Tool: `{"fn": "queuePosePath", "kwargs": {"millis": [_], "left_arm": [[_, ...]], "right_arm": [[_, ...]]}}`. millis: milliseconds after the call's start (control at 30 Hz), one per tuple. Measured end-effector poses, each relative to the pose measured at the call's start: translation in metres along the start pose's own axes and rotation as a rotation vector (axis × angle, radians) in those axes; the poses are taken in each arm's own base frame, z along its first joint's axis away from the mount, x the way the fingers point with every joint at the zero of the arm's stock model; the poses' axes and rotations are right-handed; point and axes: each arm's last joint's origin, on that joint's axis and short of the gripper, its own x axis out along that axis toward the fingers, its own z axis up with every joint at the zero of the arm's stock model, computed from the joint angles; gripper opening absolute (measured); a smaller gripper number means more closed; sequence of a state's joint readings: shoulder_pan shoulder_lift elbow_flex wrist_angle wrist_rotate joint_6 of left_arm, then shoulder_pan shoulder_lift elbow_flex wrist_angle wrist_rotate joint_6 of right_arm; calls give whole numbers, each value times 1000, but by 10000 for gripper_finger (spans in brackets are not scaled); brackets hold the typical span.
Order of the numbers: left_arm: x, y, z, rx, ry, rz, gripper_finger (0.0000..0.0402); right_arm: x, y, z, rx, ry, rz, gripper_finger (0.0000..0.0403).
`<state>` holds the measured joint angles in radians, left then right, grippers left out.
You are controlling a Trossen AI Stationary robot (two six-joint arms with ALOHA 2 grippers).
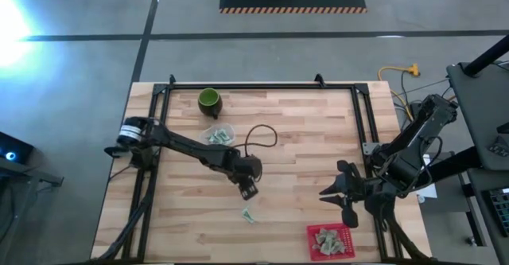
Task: Pick and place items into bin
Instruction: Put the green stevia packet into the transparent bin
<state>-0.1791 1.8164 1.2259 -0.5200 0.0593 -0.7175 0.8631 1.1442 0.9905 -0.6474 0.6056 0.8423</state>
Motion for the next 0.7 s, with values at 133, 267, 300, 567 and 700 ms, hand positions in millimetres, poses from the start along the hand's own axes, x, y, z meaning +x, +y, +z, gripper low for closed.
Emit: {"fn": "queuePosePath", "kwargs": {"millis": [133, 267, 300, 567, 700], "left_arm": [[8, 0, -1, -89, 41, -26, 118], [13, 0, -1, -154, 49, -26, 119], [14, 1, -1, -167, 51, -22, 119], [21, 3, -2, -249, 39, 15, 119], [25, 1, 0, -249, 19, -5, 121]], "right_arm": [[0, 0, 0, 2, -1, 1, 68], [0, 0, 0, 3, 0, 1, 68], [0, 0, 0, 2, 2, 1, 68], [0, 1, -2, -47, 32, 28, 68], [0, 1, -2, -76, 36, 28, 68]]}}
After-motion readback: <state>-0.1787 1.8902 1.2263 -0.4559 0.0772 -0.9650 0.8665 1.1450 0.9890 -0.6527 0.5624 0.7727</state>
